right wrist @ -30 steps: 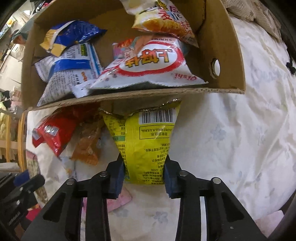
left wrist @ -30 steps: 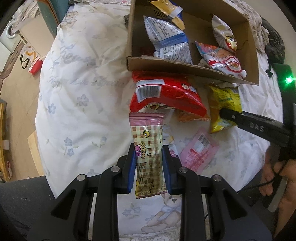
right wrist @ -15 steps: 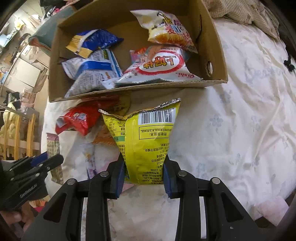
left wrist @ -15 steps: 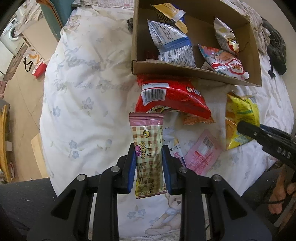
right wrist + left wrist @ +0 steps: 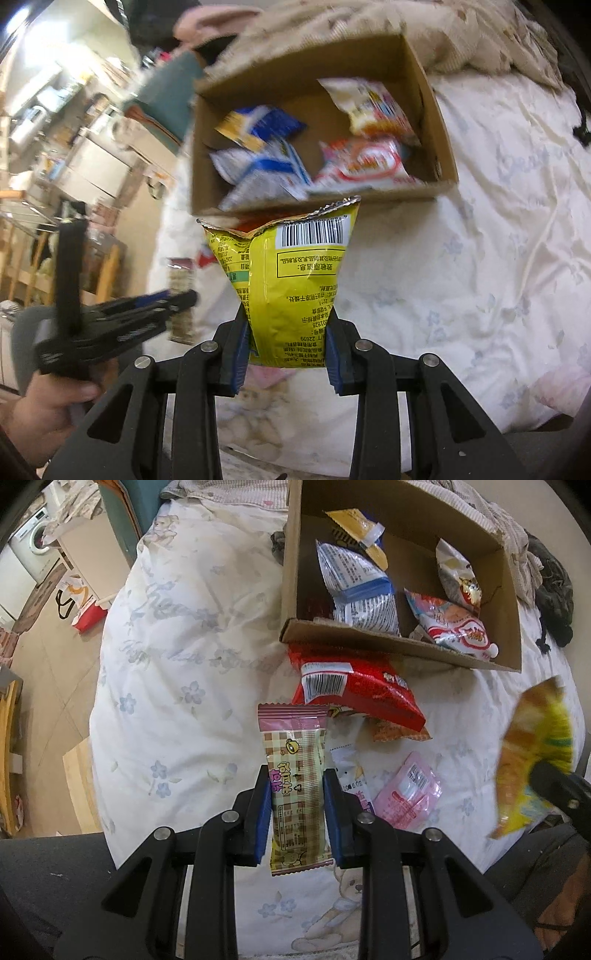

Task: Organize snacks
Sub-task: 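Carry both snacks into the cardboard box and open both grippers, then withdraw both grippers from the box over the remaining snacks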

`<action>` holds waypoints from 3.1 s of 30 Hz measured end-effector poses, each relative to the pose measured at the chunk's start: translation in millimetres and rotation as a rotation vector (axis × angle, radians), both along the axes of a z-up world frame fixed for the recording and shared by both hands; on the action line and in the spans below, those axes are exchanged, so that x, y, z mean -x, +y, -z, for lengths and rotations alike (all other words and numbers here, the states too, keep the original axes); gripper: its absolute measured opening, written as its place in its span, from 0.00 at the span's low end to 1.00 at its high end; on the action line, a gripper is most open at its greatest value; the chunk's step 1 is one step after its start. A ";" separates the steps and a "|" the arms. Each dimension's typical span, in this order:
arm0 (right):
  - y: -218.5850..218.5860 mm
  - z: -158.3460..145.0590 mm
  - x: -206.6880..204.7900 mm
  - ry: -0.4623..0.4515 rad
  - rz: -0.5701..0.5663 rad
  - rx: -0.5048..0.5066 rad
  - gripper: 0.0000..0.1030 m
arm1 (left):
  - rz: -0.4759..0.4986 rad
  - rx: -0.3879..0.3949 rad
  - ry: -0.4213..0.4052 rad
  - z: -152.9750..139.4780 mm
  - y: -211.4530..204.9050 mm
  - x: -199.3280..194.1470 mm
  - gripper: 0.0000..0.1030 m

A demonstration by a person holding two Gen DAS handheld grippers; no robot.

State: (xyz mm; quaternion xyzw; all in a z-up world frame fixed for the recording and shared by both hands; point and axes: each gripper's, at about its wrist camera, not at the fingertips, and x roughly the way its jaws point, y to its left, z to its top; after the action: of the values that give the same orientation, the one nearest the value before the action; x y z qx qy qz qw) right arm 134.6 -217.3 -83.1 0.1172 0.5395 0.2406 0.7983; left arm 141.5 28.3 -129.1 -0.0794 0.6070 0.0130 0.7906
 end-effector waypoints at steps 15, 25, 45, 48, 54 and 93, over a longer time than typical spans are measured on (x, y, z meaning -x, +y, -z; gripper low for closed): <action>-28.1 -46.7 0.7 -0.202 0.160 -0.145 0.34 | -0.042 -0.003 -0.156 -44.9 11.9 -2.1 0.22; -45.9 -52.8 -21.6 -0.216 0.229 -0.156 0.34 | 0.009 -0.013 -0.250 -85.7 6.6 -25.1 0.22; -26.6 -37.8 -88.6 -0.198 0.212 -0.064 0.34 | 0.108 -0.039 -0.294 -95.9 -24.0 -106.4 0.22; -18.6 -30.6 -103.6 -0.186 0.193 -0.053 0.35 | 0.118 -0.028 -0.291 -92.2 -32.0 -121.5 0.22; -7.4 -16.4 -136.0 -0.153 0.171 -0.048 0.35 | 0.133 -0.030 -0.282 -85.4 -45.5 -150.6 0.22; -28.4 -9.4 -165.5 -0.121 0.247 -0.173 0.74 | 0.069 0.048 -0.360 -79.8 -26.4 -153.8 0.78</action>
State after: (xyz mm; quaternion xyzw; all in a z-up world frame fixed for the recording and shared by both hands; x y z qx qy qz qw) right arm 300.2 -245.7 -73.7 0.2365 0.4490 0.1927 0.8398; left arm 295.3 1.9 -49.3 -0.0782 0.4582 -0.0432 0.8843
